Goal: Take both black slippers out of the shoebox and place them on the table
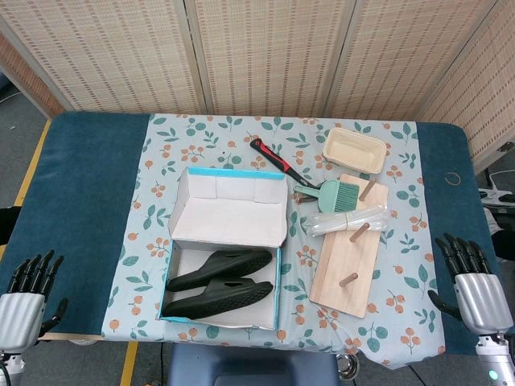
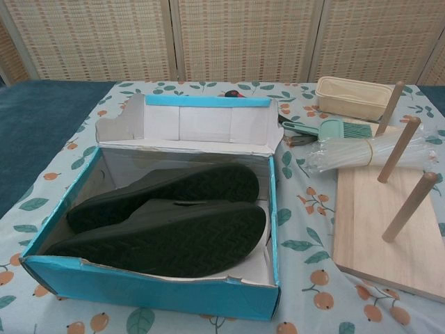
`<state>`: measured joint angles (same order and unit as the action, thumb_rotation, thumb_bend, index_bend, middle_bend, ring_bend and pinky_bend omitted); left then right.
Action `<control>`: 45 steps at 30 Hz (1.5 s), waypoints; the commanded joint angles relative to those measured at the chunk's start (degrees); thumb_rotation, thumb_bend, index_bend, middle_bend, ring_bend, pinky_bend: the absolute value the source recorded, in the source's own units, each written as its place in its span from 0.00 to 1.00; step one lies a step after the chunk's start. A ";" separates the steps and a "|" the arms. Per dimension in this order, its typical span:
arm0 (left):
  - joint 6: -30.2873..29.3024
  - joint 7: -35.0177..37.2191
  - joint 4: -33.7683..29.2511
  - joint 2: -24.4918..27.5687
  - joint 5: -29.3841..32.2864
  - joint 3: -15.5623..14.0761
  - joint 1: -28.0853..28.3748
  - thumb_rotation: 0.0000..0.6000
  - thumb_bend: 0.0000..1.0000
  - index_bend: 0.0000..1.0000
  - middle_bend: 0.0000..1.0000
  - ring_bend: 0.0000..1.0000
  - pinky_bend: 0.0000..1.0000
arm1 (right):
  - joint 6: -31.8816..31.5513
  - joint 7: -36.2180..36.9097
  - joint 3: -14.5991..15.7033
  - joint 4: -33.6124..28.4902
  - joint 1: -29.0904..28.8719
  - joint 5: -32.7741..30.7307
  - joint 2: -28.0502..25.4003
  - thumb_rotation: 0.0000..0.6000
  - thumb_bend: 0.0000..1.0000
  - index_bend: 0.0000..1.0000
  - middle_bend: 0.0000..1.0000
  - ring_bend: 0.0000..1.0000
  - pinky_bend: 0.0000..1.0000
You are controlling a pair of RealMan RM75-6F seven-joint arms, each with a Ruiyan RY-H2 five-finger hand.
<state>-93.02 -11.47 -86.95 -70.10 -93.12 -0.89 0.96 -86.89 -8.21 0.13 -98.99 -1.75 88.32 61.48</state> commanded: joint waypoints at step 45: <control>35.92 -20.47 -22.17 -10.79 29.47 7.25 28.80 1.00 0.36 0.04 0.23 0.19 0.31 | 1.12 6.78 -0.77 0.50 0.46 -0.40 -2.78 1.00 0.15 0.00 0.00 0.00 0.00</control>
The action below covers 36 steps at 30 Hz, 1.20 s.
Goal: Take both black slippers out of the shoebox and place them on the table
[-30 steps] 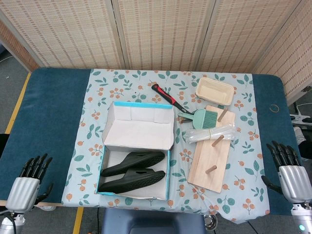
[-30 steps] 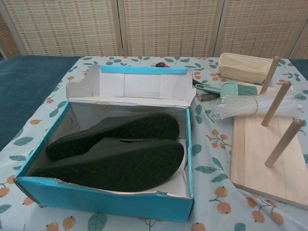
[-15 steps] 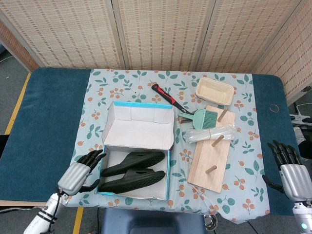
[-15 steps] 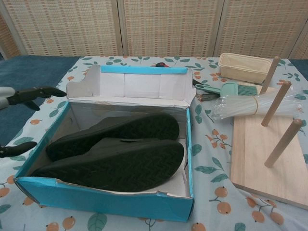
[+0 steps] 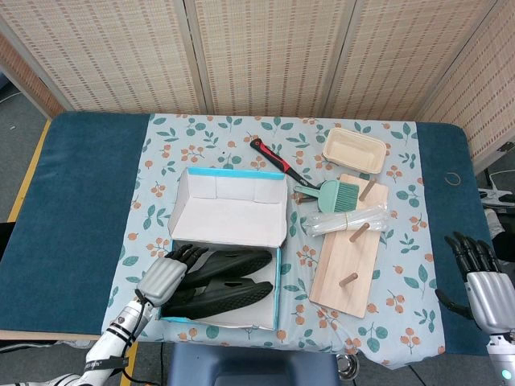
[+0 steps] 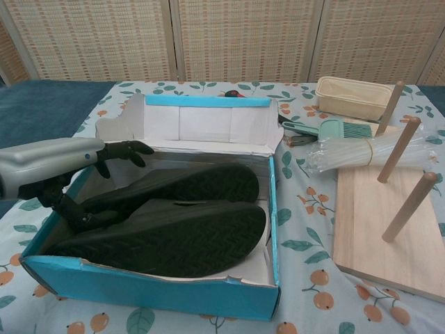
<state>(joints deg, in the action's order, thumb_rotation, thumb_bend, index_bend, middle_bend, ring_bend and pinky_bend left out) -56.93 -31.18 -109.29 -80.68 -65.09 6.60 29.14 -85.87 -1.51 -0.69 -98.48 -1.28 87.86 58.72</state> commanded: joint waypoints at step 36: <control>-18.68 -2.42 2.13 -5.66 -10.58 -4.63 0.28 1.00 0.67 0.80 0.78 0.46 0.34 | 1.33 -1.23 0.22 -0.63 -0.11 -0.19 0.07 1.00 0.15 0.00 0.00 0.00 0.00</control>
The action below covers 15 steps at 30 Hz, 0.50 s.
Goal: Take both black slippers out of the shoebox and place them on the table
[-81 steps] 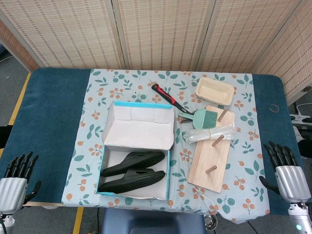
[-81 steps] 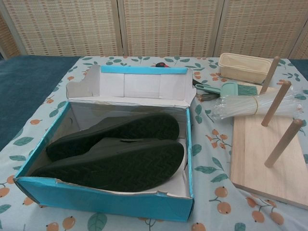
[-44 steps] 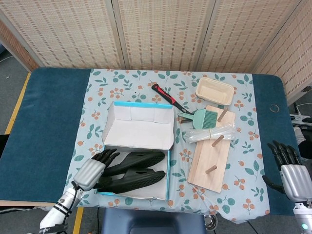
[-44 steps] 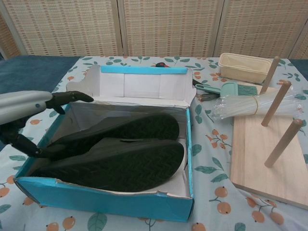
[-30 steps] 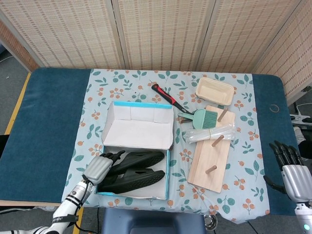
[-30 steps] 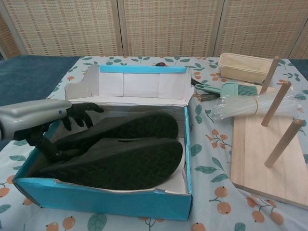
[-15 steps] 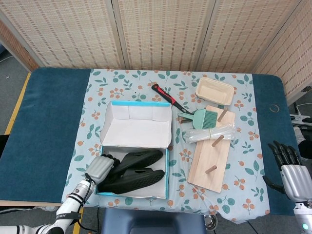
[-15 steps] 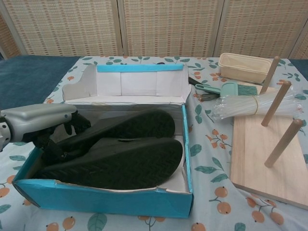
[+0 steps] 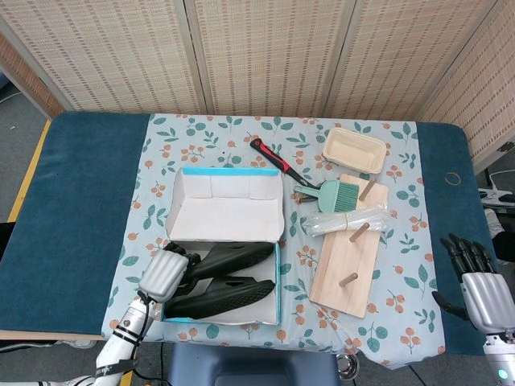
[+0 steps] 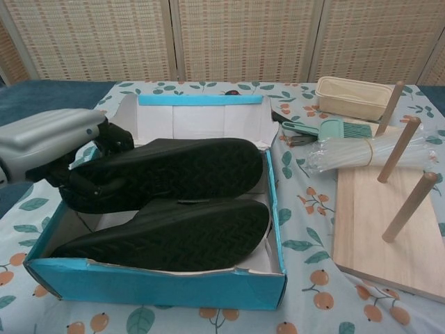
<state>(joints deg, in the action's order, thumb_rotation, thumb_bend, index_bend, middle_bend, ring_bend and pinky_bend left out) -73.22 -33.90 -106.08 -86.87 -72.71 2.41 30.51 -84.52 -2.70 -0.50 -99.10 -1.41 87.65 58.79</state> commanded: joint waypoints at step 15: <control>-21.64 -0.66 8.07 9.67 -7.59 7.47 -9.70 1.00 0.68 0.80 0.78 0.47 0.35 | -2.03 1.07 1.22 -0.78 1.01 3.25 -1.05 1.00 0.15 0.00 0.00 0.00 0.00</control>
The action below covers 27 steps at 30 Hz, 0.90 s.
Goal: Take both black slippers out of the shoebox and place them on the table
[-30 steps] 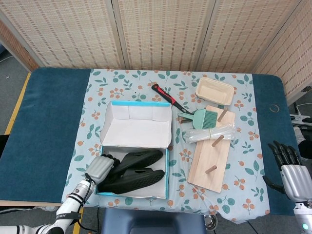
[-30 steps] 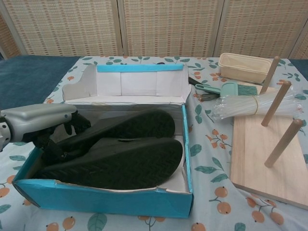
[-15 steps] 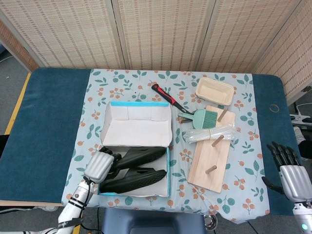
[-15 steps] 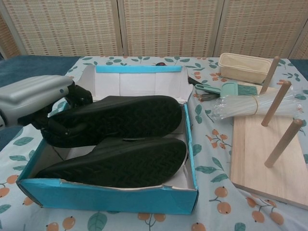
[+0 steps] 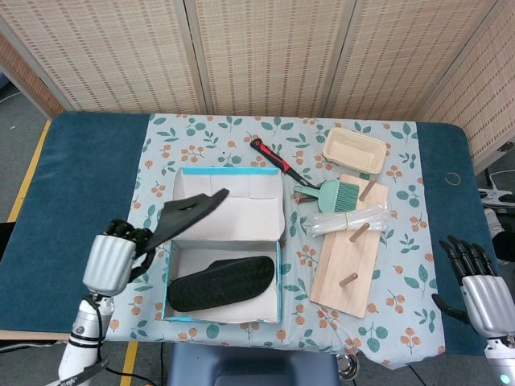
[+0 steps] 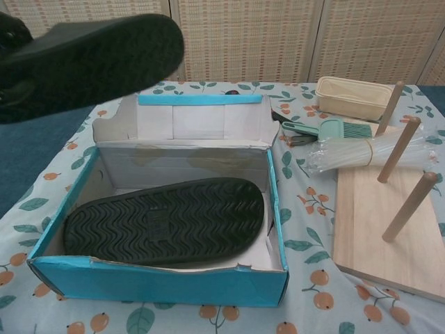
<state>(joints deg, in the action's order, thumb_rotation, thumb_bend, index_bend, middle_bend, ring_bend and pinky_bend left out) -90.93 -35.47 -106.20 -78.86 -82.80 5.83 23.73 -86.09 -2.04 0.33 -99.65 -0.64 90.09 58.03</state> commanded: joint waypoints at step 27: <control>13.08 16.42 64.80 -22.51 15.69 6.04 -2.83 1.00 0.44 0.19 0.35 0.34 0.37 | -0.44 2.67 2.09 -1.01 0.35 4.17 -1.76 1.00 0.15 0.00 0.00 0.00 0.00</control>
<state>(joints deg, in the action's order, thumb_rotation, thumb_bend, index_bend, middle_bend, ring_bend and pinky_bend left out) -79.50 -20.22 -41.05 -100.42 -67.74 11.96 21.30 -86.49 0.60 2.40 -100.66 -0.32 94.22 56.30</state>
